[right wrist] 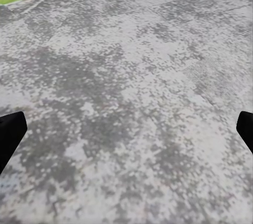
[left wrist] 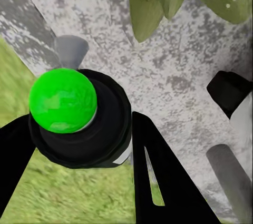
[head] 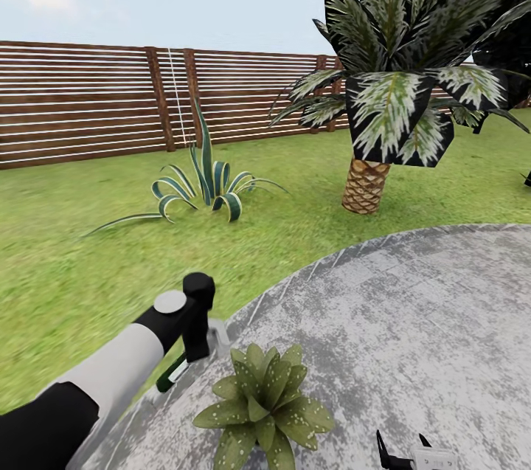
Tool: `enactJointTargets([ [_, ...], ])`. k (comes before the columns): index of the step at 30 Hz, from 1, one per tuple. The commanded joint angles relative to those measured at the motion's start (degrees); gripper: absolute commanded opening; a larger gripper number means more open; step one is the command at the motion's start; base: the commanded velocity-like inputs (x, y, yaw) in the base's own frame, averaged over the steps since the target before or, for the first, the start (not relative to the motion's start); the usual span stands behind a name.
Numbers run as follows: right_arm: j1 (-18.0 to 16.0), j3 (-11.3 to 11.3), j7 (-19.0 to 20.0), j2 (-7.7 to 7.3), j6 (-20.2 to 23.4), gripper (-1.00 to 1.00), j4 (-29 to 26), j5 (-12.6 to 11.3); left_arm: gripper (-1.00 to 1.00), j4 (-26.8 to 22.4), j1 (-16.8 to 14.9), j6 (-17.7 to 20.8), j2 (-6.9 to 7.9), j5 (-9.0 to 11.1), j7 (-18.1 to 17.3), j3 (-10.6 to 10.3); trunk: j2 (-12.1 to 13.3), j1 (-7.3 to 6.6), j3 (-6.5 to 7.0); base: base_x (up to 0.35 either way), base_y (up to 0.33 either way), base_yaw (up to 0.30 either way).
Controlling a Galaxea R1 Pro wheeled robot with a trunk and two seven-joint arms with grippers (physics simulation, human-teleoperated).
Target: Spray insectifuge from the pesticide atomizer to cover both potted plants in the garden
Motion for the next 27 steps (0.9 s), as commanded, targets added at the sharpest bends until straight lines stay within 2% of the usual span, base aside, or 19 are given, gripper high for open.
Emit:
enactJointTargets([
  [1, -0.04, -0.50, 0.32, 0.01, -0.18, 1.00, 0.04, 0.33, -1.00, 0.08, 0.12, 0.60, -0.05, -0.03, -0.54, -0.09, -0.02, -0.01, -0.05, 0.000, 0.000, 0.000],
  [4, -0.04, -0.50, 0.32, 0.01, -0.18, 1.00, 0.03, 0.33, -1.00, 0.06, 0.18, 0.61, -0.16, 0.08, -0.54, -0.08, -0.02, -0.01, -0.05, -0.084, 0.000, 0.000],
  [17, -0.04, -0.50, 0.39, 0.01, -0.18, 1.00, 0.02, 0.33, -1.00, 0.06, 0.20, 0.95, -0.72, -0.32, 0.12, -0.21, -0.02, -0.01, -0.05, -0.280, -0.118, 0.000],
  [27, -0.04, -0.50, 0.40, 0.04, -0.18, 1.00, 0.04, 0.33, -1.00, 0.01, 0.11, 1.23, -0.64, -0.68, 0.25, -0.29, -0.02, -0.01, -0.05, -0.162, 0.040, 0.000],
])
